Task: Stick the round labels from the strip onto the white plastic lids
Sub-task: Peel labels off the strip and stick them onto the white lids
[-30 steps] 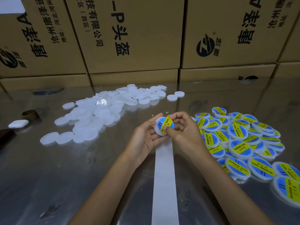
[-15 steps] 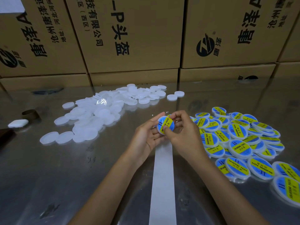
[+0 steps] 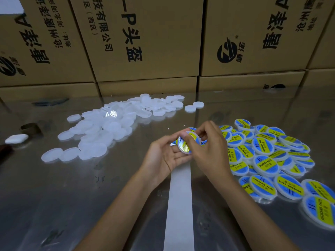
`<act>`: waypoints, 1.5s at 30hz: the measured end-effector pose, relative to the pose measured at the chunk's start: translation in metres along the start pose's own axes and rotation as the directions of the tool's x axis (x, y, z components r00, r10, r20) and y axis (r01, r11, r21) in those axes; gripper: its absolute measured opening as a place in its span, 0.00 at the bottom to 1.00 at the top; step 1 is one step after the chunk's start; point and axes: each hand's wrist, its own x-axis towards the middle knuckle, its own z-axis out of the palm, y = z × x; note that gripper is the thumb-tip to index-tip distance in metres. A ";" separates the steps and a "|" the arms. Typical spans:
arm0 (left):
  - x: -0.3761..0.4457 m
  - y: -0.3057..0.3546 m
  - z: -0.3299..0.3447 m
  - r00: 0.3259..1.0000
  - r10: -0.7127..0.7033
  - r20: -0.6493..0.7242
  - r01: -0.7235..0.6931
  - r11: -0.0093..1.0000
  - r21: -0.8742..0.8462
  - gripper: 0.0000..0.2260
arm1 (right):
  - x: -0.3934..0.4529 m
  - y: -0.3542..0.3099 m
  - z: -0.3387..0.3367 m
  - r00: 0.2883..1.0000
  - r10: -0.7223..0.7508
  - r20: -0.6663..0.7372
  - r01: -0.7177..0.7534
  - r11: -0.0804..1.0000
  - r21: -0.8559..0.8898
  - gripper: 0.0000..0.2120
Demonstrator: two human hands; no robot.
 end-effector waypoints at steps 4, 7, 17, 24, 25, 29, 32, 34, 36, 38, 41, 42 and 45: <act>0.001 -0.003 0.003 1.000 0.006 -0.014 -0.005 0.997 0.081 0.17 | 0.003 0.002 -0.001 0.999 -0.031 -0.037 0.032 0.999 0.022 0.17; 0.002 -0.005 0.004 0.997 0.042 -0.058 -0.035 0.994 0.108 0.14 | 0.005 0.006 -0.003 0.999 -0.003 -0.035 0.005 0.999 0.044 0.14; 0.002 0.001 0.001 0.991 0.084 -0.104 -0.080 0.996 0.040 0.14 | -0.001 0.003 0.002 0.987 0.022 0.162 -0.035 0.996 0.079 0.09; 0.002 -0.006 -0.003 0.992 0.126 -0.025 -0.122 0.985 0.123 0.16 | 0.002 0.008 -0.003 0.997 0.030 0.076 -0.034 0.998 0.052 0.06; 0.002 -0.006 -0.004 0.990 0.134 -0.036 -0.128 0.982 0.138 0.16 | 0.002 0.007 -0.003 0.995 0.040 0.086 -0.044 0.998 0.045 0.06; 0.004 -0.003 -0.009 0.968 0.201 -0.150 -0.168 0.964 0.207 0.16 | -0.003 -0.002 -0.003 0.963 0.038 0.266 -0.069 0.992 0.107 0.05; 0.004 -0.002 -0.013 0.934 0.252 -0.251 -0.193 0.952 0.239 0.15 | -0.008 -0.005 0.000 0.926 0.009 0.378 -0.059 0.991 0.120 0.15; 0.004 -0.001 -0.013 0.923 0.257 -0.286 -0.200 0.956 0.213 0.13 | -0.009 -0.006 0.001 0.912 0.010 0.410 -0.066 0.990 0.121 0.23; 0.004 -0.002 -0.013 0.917 0.258 -0.305 -0.199 0.957 0.210 0.11 | -0.008 -0.007 0.000 0.908 0.009 0.418 -0.061 0.992 0.110 0.26; 0.006 -0.003 -0.013 0.911 0.258 -0.323 -0.186 0.954 0.236 0.08 | -0.008 -0.007 0.000 0.933 -0.021 0.360 0.000 0.998 0.059 0.25; 0.007 -0.004 -0.013 0.923 0.240 -0.302 -0.168 0.955 0.244 0.09 | -0.008 -0.007 -0.001 0.961 -0.073 0.266 0.084 0.996 -0.030 0.23; 0.007 -0.004 -0.013 0.929 0.234 -0.287 -0.165 0.956 0.243 0.09 | -0.007 -0.007 -0.001 0.962 -0.084 0.259 0.100 0.994 -0.048 0.22; 0.007 -0.004 -0.013 0.938 0.221 -0.269 -0.154 0.956 0.249 0.10 | -0.006 -0.006 -0.002 0.956 -0.121 0.266 0.145 0.987 -0.072 0.21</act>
